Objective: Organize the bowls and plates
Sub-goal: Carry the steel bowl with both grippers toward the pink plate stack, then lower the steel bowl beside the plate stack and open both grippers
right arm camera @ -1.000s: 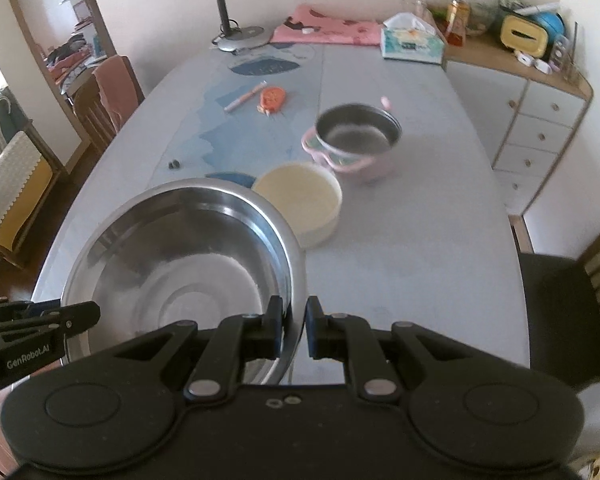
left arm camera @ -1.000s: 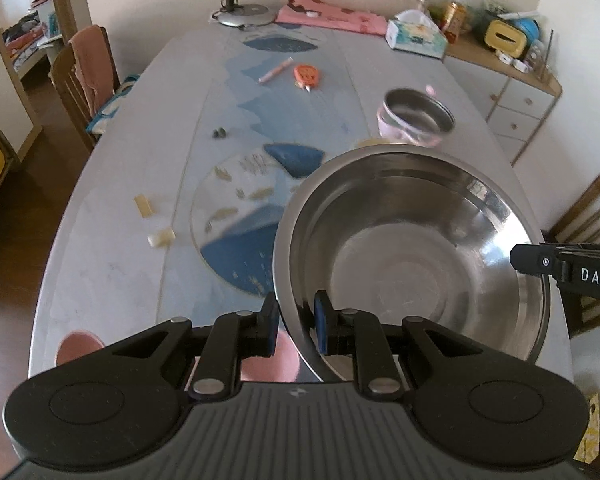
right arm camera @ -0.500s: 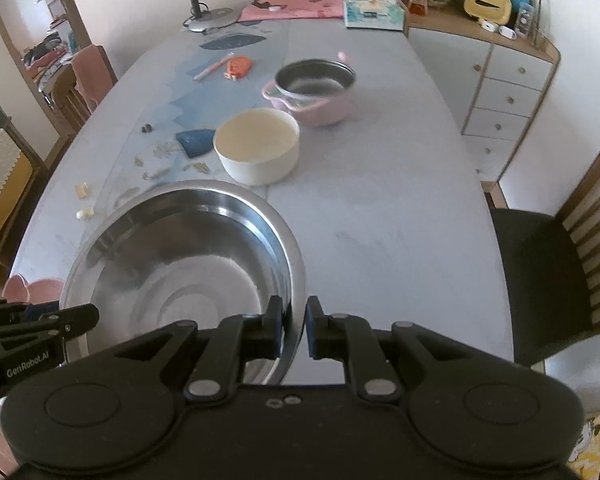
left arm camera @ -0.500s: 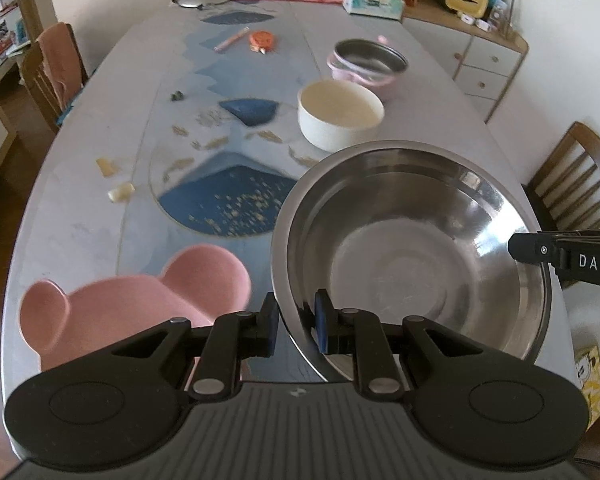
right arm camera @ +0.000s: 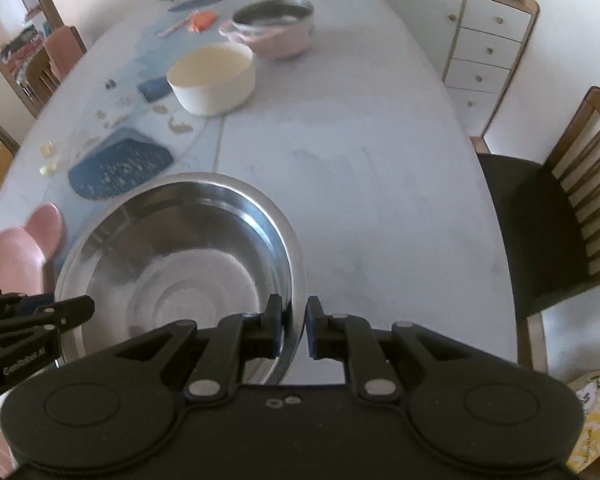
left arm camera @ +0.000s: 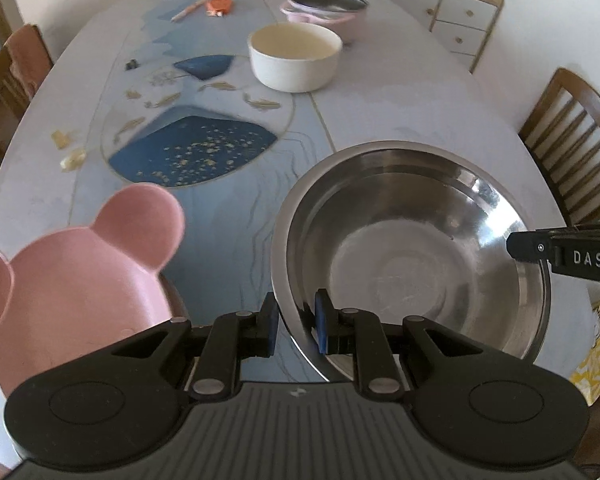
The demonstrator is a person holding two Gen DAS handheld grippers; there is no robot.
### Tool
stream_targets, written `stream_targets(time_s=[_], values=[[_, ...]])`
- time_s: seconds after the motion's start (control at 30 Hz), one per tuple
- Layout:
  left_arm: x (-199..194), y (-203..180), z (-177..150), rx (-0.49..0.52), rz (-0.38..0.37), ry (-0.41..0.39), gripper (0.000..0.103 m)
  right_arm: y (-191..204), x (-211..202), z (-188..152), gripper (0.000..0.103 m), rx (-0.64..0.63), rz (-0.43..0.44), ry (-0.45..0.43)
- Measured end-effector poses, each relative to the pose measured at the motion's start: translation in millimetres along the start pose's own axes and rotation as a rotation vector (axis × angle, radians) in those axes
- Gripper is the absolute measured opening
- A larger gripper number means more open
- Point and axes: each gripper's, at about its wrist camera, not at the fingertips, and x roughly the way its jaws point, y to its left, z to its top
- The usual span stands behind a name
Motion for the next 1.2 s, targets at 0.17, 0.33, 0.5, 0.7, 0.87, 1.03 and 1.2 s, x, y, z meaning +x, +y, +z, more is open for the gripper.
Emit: stream_targets(time_s=[0.17,0.33,0.5,0.7,0.87,1.03,1.2], values=[[11,-8,-5,0.015,-0.015,0.014,0.017,-13,8,-7,0.013,0.033,-0.005,0.021],[16,-16,-11,0.028,-0.026,0.015,0.017,-21,8,-18,0.013,0.04,-0.014,0.027],[17,-22,-14,0.044,-0.022,0.01,0.017,-25,11,-22,0.013,0.038,-0.021,0.032],[20,-21,-17,0.021,-0.028,0.024,0.017,-26,13,-22,0.014,0.052,-0.018,0.042],[21,-19,-14,0.003,-0.039,0.031,0.017,-25,16,-19,0.017,0.065,-0.019,0.058],[21,-15,-12,-0.025,-0.052,0.038,0.018,-27,13,-18,0.02,0.056,-0.02,0.056],[17,-13,-12,-0.038,-0.057,0.039,0.019,-27,3,-17,0.023,0.047,-0.006,0.046]])
